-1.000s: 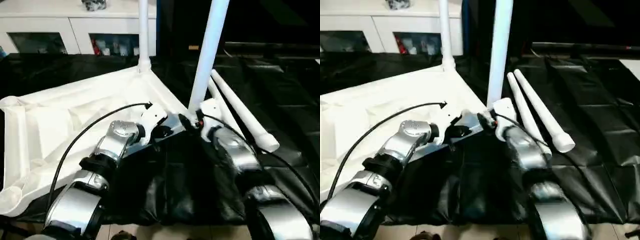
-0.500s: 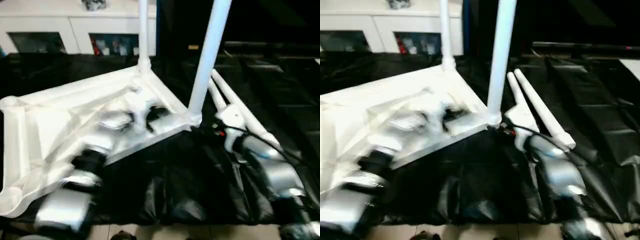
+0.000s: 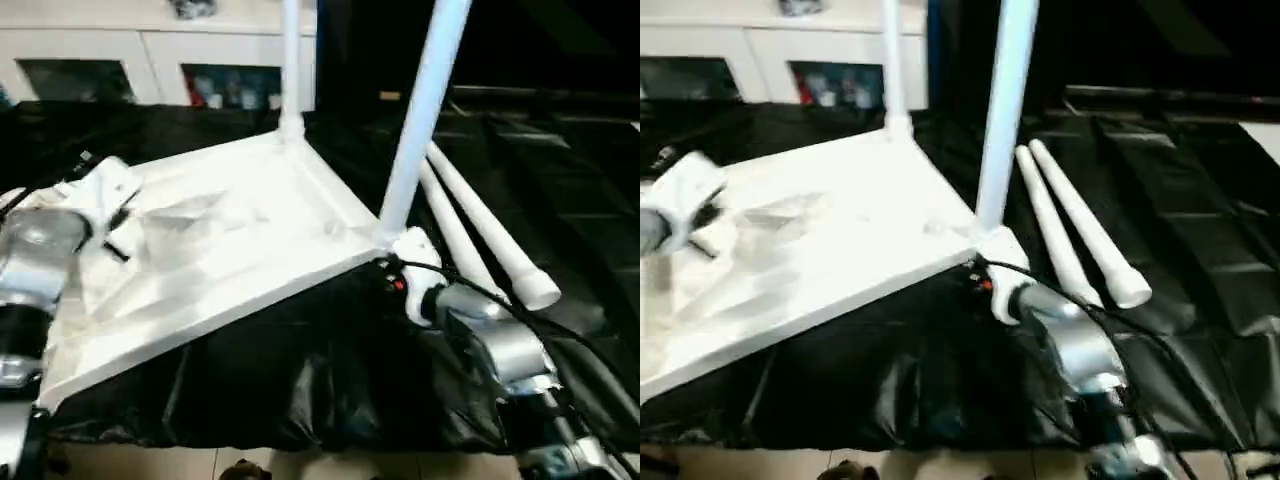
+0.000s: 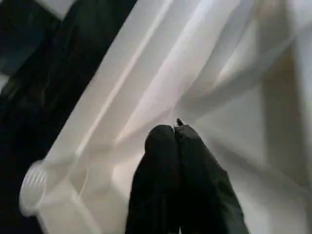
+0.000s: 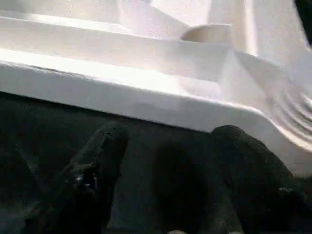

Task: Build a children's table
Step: Rotate table base

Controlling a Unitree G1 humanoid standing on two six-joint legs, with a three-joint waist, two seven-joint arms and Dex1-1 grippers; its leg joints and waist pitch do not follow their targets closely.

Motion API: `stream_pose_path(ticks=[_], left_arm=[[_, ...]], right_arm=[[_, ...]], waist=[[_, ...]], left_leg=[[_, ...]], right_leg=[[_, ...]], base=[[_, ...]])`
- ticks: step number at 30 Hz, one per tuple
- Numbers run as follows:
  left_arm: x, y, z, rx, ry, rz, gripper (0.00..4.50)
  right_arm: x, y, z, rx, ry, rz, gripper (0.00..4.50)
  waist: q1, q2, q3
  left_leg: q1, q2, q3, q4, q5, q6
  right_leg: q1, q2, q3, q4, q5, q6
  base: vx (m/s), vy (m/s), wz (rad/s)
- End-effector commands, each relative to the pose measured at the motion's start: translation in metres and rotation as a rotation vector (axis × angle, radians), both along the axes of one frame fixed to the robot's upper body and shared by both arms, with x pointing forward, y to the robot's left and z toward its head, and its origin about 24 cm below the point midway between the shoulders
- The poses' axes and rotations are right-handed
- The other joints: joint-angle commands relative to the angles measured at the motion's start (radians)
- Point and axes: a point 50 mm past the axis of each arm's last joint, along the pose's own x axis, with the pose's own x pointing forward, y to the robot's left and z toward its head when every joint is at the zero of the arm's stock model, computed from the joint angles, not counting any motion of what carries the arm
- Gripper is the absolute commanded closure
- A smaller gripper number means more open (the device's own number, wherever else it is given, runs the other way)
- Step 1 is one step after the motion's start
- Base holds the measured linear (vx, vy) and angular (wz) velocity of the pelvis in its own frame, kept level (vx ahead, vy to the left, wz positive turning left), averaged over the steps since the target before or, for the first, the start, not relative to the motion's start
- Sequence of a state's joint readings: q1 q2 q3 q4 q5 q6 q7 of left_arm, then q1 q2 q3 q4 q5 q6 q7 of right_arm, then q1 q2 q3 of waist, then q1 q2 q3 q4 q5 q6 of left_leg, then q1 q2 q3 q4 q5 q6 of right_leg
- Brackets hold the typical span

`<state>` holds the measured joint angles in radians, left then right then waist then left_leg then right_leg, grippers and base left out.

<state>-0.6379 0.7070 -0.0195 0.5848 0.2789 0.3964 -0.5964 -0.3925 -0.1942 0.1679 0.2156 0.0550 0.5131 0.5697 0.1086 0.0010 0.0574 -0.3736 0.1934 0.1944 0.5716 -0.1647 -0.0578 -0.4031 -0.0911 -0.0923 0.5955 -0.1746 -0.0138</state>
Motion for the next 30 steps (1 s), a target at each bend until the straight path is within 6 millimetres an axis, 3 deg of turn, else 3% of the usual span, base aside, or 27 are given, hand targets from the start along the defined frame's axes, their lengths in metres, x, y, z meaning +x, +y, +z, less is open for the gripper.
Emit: stream_pose_path(ticks=[1, 3, 4, 11, 14, 15, 17, 19, 20, 24, 27, 28, 30], left_arm=[[-0.003, 0.004, -0.005, 0.04, 0.042, 0.006, 4.5], [-0.008, 0.008, -0.024, 0.045, 0.124, 0.007, 4.5], [-0.009, 0.007, -0.027, 0.041, 0.134, 0.001, 4.5], [-0.017, 0.002, -0.051, 0.021, 0.298, -0.071, 4.5], [-0.02, -0.001, -0.053, 0.003, 0.353, -0.124, 4.5], [-0.021, -0.006, -0.051, -0.044, 0.379, -0.175, 4.5], [-0.024, -0.021, -0.047, -0.153, 0.43, -0.299, 4.5], [-0.025, -0.023, -0.047, -0.165, 0.436, -0.31, 4.5], [-0.027, -0.029, -0.045, -0.191, 0.455, -0.373, 4.5], [-0.034, -0.053, -0.039, -0.287, 0.513, -0.549, 4.5], [-0.035, -0.073, -0.038, -0.354, 0.508, -0.614, 4.5], [-0.034, -0.079, -0.039, -0.372, 0.504, -0.627, 4.5], [-0.033, -0.089, -0.039, -0.4, 0.499, -0.657, 4.5]], right_arm=[[0.005, 0.0, -0.002, -0.035, 0.011, -0.02, 1.59], [0.01, 0.005, -0.005, -0.05, 0.036, -0.032, 1.7], [0.011, 0.006, -0.004, -0.051, 0.034, -0.031, 1.78], [0.026, 0.015, -0.008, -0.057, 0.041, -0.041, 2.33], [0.034, 0.019, -0.009, -0.046, 0.042, -0.053, 2.69], [0.039, 0.021, -0.01, -0.038, 0.037, -0.069, 2.71], [0.046, 0.026, -0.011, -0.024, 0.036, -0.092, 2.87], [0.046, 0.026, -0.011, -0.024, 0.035, -0.093, 3.02], [0.047, 0.028, -0.011, -0.026, 0.034, -0.095, 3.15], [0.05, 0.041, -0.012, -0.036, 0.026, -0.067, 3.48], [0.051, 0.06, -0.009, -0.006, 0.024, -0.015, 3.79], [0.05, 0.066, -0.008, 0.002, 0.023, 0.009, 3.79], [0.048, 0.077, -0.007, 0.021, 0.022, 0.053, 3.98]], waist=[[-0.003, 0.016, -0.067], [-0.004, 0.013, -0.067], [-0.001, 0.006, -0.068], [-0.001, 0.014, -0.072], [-0.007, 0.009, -0.069], [-0.01, 0.005, -0.069], [-0.013, 0.01, -0.068], [-0.014, 0.011, -0.067], [-0.015, 0.005, -0.07], [-0.019, 0.007, -0.071], [-0.023, 0.007, -0.071], [-0.026, -0.006, -0.07], [-0.025, 0.001, -0.068]], left_leg=[[0.032, 0.042, -0.023, -0.069, -0.279, -0.043], [0.023, 0.037, -0.027, -0.073, -0.28, -0.049], [0.028, 0.038, -0.026, -0.071, -0.275, -0.047], [0.028, 0.04, -0.026, -0.07, -0.262, -0.055], [0.027, 0.039, -0.026, -0.07, -0.286, -0.06], [0.027, 0.04, -0.027, -0.07, -0.294, -0.06], [0.029, 0.042, -0.028, -0.069, -0.295, -0.066], [0.032, 0.043, -0.024, -0.069, -0.294, -0.066], [0.03, 0.044, -0.023, -0.069, -0.284, -0.063], [0.026, 0.043, -0.021, -0.068, -0.252, -0.055], [0.025, 0.042, -0.018, -0.067, -0.248, -0.053], [0.023, 0.041, -0.017, -0.067, -0.244, -0.047], [0.02, 0.041, -0.02, -0.066, -0.245, -0.046]], right_leg=[[0.035, -0.062, 0.058, -0.062, -0.206, -0.177], [0.043, -0.064, 0.058, -0.06, -0.222, -0.169], [0.039, -0.068, 0.06, -0.061, -0.23, -0.163], [0.04, -0.069, 0.06, -0.056, -0.179, -0.184], [0.041, -0.07, 0.061, -0.056, -0.196, -0.19], [0.042, -0.074, 0.061, -0.058, -0.219, -0.196], [0.04, -0.079, 0.063, -0.059, -0.243, -0.212], [0.037, -0.072, 0.063, -0.057, -0.218, -0.216], [0.039, -0.072, 0.063, -0.052, -0.186, -0.225], [0.044, -0.07, 0.061, -0.043, -0.155, -0.241], [0.046, -0.069, 0.062, -0.042, -0.147, -0.244], [0.048, -0.067, 0.062, -0.043, -0.152, -0.243], [0.048, -0.072, 0.064, -0.045, -0.178, -0.236]], base=[[0.0, 0.0, 0.0], [0.0, 0.0, 0.0], [0.0, 0.0, 0.0], [0.0, 0.0, 0.0], [0.0, 0.0, 0.0], [0.0, 0.0, 0.0], [0.0, 0.0, 0.0], [0.0, 0.0, 0.0], [0.0, 0.0, 0.0], [0.0, 0.0, 0.0], [0.0, 0.0, 0.0], [0.0, 0.0, 0.0], [0.0, 0.0, 0.0]])
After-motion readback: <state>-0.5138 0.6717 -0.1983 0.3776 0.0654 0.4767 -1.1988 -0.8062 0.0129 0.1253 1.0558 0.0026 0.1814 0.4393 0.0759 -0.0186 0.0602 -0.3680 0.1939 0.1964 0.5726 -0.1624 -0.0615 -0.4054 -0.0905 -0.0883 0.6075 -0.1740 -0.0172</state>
